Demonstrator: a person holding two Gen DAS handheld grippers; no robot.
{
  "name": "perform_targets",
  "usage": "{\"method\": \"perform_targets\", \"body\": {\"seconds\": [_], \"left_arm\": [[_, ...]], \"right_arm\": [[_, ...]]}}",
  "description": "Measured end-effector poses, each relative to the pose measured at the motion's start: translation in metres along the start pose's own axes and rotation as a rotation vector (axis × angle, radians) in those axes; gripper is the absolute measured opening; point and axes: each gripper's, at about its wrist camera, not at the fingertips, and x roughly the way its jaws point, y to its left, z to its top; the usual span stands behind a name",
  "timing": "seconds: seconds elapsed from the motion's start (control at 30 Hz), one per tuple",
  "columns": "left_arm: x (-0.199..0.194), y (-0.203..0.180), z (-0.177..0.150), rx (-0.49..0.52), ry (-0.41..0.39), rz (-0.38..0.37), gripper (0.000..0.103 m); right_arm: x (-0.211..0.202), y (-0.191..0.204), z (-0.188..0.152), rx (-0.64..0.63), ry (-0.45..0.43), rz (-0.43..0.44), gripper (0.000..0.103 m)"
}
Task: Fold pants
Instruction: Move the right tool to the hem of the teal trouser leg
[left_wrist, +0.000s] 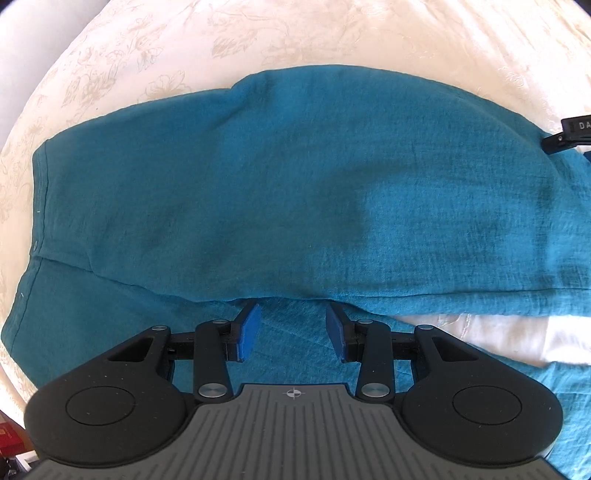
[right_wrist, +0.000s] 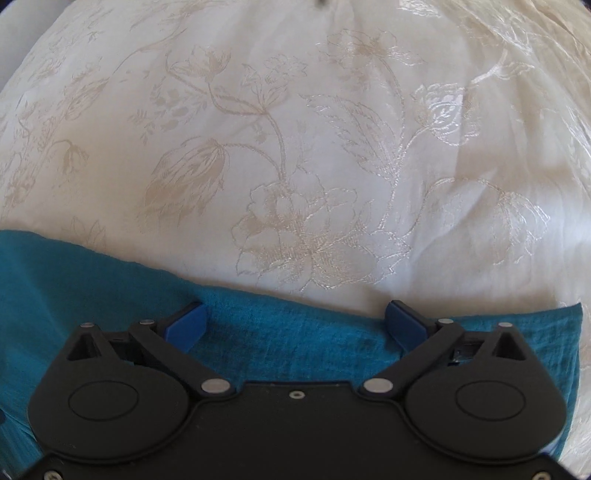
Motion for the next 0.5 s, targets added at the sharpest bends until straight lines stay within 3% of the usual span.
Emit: {"method": "perform_targets", "body": {"seconds": [0.13, 0.3, 0.4, 0.5], "left_arm": [[0.004, -0.003, 0.001, -0.001, 0.011, -0.001, 0.039], [0.012, -0.010, 0.003, 0.003, 0.028, 0.000, 0.039], [0.020, -0.017, 0.007, 0.015, 0.033, -0.004, 0.039], [0.024, -0.026, 0.008, 0.025, 0.033, -0.005, 0.039]], "right_arm": [[0.008, -0.003, -0.007, -0.010, -0.026, 0.011, 0.103], [0.006, -0.007, -0.025, -0.092, -0.128, 0.018, 0.103], [0.003, 0.001, -0.049, -0.155, -0.208, -0.003, 0.103], [0.002, 0.008, -0.056, -0.177, -0.227, -0.030, 0.103]]}}
